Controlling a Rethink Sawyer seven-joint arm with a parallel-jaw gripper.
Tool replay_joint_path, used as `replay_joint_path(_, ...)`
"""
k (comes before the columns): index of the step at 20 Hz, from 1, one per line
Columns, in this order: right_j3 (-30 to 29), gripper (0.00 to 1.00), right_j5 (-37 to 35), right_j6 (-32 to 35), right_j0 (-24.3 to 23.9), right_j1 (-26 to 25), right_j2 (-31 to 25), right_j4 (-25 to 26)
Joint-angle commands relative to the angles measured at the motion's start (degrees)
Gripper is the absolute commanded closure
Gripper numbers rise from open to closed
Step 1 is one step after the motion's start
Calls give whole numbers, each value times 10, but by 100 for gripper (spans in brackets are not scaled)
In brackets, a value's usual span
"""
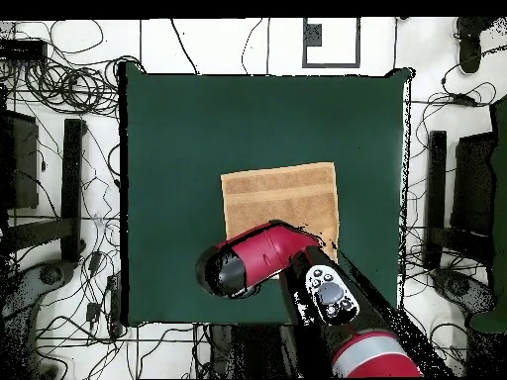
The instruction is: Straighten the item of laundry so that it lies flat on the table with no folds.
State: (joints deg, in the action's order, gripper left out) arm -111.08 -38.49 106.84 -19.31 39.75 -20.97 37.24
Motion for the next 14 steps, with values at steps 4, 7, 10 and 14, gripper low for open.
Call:
replay_joint_path(4, 8, 0, -31, 19, 20, 50, -3, -25)
replay_joint_path(7, 32, 0, -38, 47, 19, 90, 13, -42)
replay_joint_path(10, 70, 0, -54, 63, 6, 100, 30, -58)
replay_joint_path(14, 122, 0, -76, 66, -25, 80, 45, -92)
